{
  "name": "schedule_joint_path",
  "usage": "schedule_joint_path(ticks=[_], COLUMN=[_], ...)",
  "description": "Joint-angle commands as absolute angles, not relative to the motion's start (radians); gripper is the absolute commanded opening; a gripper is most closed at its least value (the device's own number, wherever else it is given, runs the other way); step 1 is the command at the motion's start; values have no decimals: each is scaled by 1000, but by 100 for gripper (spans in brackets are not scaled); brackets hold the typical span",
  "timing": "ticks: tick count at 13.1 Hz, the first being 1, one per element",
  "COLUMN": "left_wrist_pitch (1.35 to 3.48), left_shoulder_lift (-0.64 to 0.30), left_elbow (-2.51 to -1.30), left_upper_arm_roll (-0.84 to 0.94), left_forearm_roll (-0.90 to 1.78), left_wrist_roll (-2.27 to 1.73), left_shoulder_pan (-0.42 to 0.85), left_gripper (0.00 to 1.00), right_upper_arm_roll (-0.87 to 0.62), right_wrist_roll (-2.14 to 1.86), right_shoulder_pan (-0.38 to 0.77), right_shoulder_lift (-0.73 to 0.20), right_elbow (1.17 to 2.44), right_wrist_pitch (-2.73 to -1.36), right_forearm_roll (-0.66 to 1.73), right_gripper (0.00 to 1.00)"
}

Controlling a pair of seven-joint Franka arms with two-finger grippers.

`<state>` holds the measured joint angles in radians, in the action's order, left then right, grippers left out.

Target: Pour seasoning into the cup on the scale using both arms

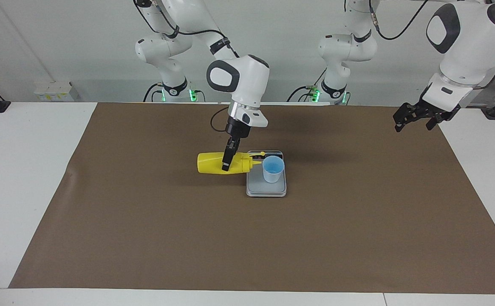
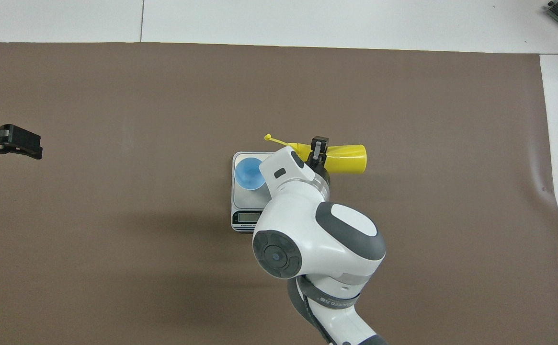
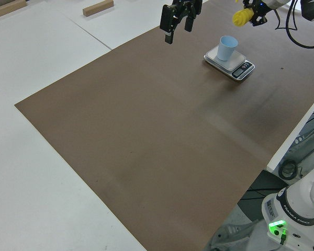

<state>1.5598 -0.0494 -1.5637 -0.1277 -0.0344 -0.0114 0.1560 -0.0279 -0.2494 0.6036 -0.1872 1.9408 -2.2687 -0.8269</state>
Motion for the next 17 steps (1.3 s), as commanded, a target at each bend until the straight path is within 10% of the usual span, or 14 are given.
schedule_joint_path(ticks=[1, 17], left_wrist_pitch=[1578, 1578], left_shoulder_lift=[-21, -21], left_elbow=[-1597, -1597], left_upper_arm_roll=[-133, -133], left_forearm_roll=[-21, -21], left_wrist_roll=[-9, -9], left_shoulder_pan=[158, 158], left_gripper=[100, 100], right_upper_arm_roll=[-31, -31], right_wrist_roll=[-189, 106], right_shoulder_pan=[643, 818], right_shoulder_lift=[-193, -244], right_elbow=[1944, 1987], right_wrist_pitch=[-2241, -1924], right_forearm_roll=[-944, -1334], right_gripper=[21, 24])
